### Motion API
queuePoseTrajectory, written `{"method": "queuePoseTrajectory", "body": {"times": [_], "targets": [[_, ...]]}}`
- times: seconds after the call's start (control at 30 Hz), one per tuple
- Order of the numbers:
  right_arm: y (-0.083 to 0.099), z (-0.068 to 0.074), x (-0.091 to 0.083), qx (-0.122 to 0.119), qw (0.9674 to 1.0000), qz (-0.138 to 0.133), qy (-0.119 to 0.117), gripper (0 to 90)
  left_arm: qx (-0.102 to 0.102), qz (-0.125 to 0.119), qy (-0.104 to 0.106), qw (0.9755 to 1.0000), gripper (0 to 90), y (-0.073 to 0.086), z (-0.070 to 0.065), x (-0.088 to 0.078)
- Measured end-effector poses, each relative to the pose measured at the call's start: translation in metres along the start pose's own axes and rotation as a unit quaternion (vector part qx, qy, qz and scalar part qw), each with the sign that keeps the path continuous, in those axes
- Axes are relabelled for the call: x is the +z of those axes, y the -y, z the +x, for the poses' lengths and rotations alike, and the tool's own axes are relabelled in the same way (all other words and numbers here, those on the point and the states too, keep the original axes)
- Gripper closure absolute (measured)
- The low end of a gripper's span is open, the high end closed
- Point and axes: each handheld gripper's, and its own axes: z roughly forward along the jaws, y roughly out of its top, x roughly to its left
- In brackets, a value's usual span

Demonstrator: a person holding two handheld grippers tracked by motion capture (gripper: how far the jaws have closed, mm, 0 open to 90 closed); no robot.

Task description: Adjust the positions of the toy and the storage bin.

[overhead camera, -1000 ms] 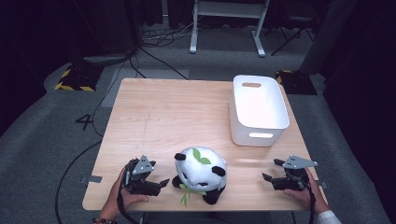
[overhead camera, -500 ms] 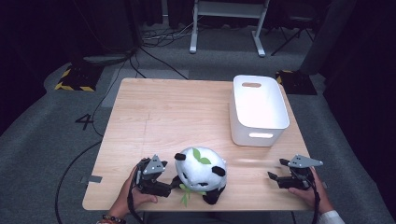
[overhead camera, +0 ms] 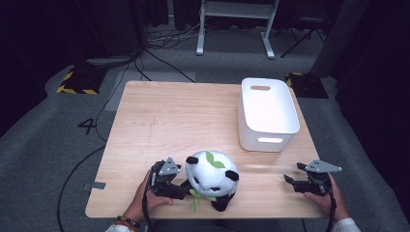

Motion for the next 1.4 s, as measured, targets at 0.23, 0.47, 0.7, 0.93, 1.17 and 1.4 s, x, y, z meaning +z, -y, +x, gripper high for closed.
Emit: {"method": "queuePoseTrajectory", "body": {"times": [0.23, 0.47, 0.7, 0.93, 1.17, 1.4], "targets": [[-0.001, 0.002, 0.000, -0.001, 1.0000, -0.004, 0.003, 23.6, 0.006, -0.001, -0.025, 0.9997, 18.1, -0.004, -0.002, 0.015], [-0.001, 0.002, 0.000, -0.001, 1.0000, -0.002, 0.003, 24.1, 0.042, 0.005, -0.012, 0.9990, 53.4, -0.017, -0.008, 0.030], [-0.002, 0.004, 0.000, -0.003, 1.0000, -0.003, -0.001, 24.3, 0.062, 0.012, -0.035, 0.9974, 67.0, -0.024, -0.013, 0.037], [-0.004, 0.009, 0.000, -0.009, 1.0000, 0.000, -0.002, 24.7, 0.065, 0.013, -0.056, 0.9962, 68.9, -0.031, -0.004, 0.042], [-0.003, 0.006, 0.000, -0.004, 1.0000, 0.002, 0.000, 24.8, 0.054, 0.008, -0.074, 0.9958, 69.0, -0.033, 0.007, 0.044], [-0.003, 0.007, 0.002, -0.006, 1.0000, 0.003, 0.000, 24.9, 0.048, 0.003, -0.086, 0.9952, 68.7, -0.038, 0.025, 0.047]]}}
